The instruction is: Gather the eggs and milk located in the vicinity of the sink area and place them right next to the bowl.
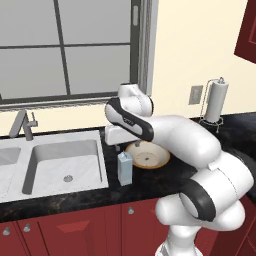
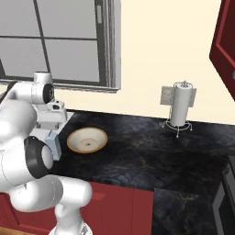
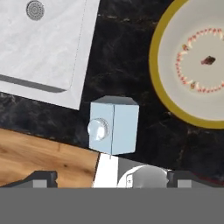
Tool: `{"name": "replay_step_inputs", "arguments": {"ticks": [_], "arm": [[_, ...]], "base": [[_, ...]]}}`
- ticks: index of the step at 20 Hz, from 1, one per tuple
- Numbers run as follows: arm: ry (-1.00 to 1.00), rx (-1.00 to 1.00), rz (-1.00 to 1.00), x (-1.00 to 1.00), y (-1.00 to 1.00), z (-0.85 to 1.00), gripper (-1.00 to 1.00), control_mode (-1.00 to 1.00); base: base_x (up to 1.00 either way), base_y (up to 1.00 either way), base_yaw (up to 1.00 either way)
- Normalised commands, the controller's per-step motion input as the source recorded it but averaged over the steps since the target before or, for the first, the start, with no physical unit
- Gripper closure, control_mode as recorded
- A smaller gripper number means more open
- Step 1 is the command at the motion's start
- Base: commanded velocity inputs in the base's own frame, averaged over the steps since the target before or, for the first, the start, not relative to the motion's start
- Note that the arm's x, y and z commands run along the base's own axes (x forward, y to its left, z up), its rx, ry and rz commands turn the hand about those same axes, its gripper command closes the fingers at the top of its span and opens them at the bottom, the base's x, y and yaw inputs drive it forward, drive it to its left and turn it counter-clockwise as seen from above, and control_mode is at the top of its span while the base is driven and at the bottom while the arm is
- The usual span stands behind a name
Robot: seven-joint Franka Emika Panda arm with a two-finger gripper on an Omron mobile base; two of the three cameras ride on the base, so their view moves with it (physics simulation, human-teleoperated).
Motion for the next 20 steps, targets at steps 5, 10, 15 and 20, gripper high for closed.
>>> {"name": "replay_step_inputs", "arguments": {"ticks": [5, 10, 15, 20], "arm": [[0.02, 0.09, -0.06, 0.34, -0.13, -0.10, -1.00, -1.00], [0.06, 0.02, -0.01, 0.17, 0.00, -0.19, -1.00, -1.00], [0.01, 0.00, 0.00, 0.03, 0.06, -0.13, -1.00, -1.00], [0.00, -0.02, 0.00, -0.05, 0.06, 0.00, -1.00, -1.00]], "base": [[0.00, 0.00, 0.00], [0.00, 0.00, 0.00], [0.00, 0.00, 0.00], [0.00, 0.00, 0.00]]}}
